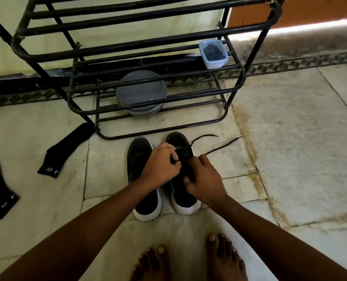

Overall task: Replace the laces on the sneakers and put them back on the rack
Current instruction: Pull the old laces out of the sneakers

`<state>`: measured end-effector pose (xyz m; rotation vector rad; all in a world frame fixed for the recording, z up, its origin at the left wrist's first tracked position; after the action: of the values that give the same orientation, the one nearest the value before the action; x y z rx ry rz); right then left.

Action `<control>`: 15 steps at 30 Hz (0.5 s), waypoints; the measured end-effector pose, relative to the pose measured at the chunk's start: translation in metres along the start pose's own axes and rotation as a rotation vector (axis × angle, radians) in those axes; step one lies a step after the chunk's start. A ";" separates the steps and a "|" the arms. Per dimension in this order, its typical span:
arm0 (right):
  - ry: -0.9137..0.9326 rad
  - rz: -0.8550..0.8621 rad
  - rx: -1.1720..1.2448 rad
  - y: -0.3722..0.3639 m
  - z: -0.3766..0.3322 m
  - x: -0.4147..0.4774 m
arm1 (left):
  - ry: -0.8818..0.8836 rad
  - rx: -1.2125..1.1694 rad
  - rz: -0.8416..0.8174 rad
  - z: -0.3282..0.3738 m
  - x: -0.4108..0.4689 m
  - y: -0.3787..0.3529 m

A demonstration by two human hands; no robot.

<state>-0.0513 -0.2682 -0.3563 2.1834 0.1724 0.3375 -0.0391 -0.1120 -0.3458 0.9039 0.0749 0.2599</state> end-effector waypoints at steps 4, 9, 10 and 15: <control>-0.034 -0.010 0.035 -0.012 0.008 -0.001 | 0.023 0.002 0.026 0.005 -0.005 0.000; 0.021 0.031 0.047 -0.010 0.007 -0.003 | 0.006 0.060 0.022 0.013 -0.006 -0.001; 0.027 0.043 0.045 -0.010 0.007 -0.004 | 0.011 0.078 0.009 0.014 -0.007 -0.003; 0.014 0.092 0.053 -0.010 0.009 -0.006 | 0.075 0.222 -0.027 0.013 -0.003 -0.005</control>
<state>-0.0544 -0.2708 -0.3708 2.2463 0.0899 0.4045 -0.0391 -0.1263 -0.3420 1.1126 0.1885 0.2634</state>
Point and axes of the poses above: each hand's wrist, its own x-axis towards the middle knuckle, its own y-axis out of the back of the hand, z = x × y, the point moved 7 cm from there along x, towards the middle knuckle, and after that the axes turned 15 degrees about z, right-handed, at the moved point
